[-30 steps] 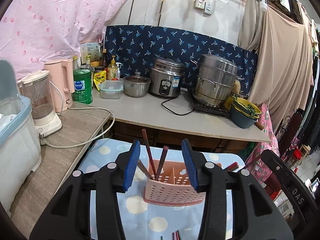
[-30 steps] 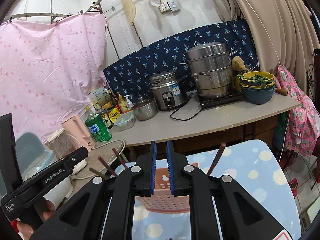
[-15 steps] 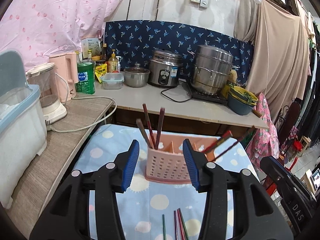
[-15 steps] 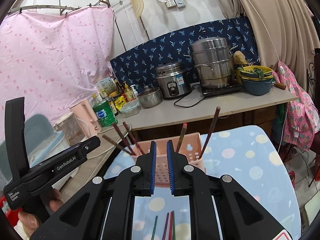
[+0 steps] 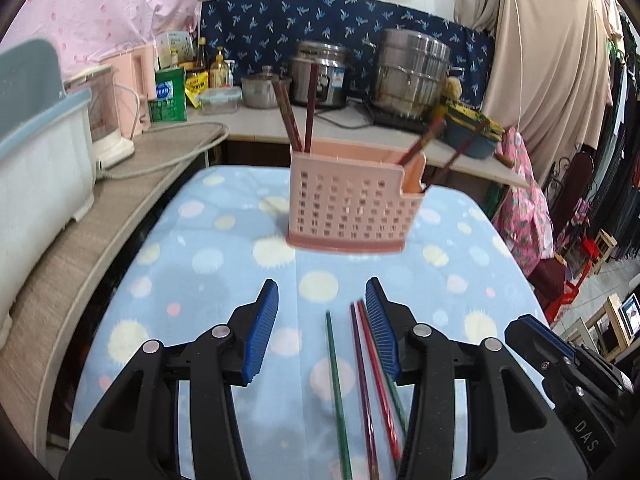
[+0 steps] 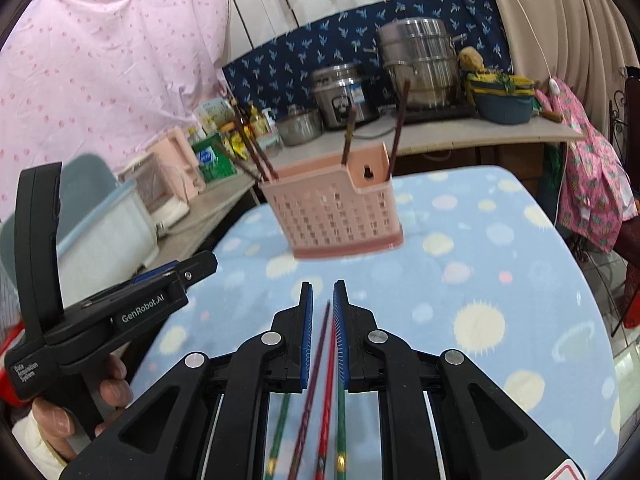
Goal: Organize utensils
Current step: 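Move both open tools back down to the remaining chopsticks, then close the right tool on a green chopstick while the left tool grasps another green chopstick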
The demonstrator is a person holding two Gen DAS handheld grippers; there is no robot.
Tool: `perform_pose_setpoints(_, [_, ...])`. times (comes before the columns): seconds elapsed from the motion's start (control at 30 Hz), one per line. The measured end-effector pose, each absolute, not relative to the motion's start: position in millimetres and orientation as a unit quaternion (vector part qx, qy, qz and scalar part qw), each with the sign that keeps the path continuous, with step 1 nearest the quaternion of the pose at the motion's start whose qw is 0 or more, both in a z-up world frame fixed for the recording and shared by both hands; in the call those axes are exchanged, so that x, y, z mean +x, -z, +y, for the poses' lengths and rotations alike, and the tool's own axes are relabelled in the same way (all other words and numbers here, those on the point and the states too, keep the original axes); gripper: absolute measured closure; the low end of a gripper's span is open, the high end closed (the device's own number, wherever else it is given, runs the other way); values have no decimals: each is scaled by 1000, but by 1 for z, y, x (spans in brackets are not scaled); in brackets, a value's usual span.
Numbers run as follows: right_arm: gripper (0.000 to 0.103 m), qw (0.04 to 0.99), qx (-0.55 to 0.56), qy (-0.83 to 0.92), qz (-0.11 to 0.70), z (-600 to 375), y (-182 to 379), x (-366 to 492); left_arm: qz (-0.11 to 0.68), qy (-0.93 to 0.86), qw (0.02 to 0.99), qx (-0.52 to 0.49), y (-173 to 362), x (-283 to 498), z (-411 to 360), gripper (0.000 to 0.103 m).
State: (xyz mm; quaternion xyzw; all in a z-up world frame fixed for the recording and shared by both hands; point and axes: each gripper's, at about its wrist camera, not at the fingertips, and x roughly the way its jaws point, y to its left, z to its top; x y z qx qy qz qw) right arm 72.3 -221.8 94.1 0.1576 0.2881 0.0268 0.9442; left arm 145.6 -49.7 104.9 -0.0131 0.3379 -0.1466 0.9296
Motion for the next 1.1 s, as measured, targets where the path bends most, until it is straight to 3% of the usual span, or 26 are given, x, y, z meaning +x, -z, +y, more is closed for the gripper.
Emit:
perform_pose_setpoints(0.53, [91, 907, 143, -34, 395, -196, 0, 20, 424, 147, 894, 3, -19, 90, -32, 60])
perform_pose_setpoints(1.1, [91, 895, 131, -33, 425, -187, 24, 21, 450, 169, 877, 12, 6, 68, -37, 54])
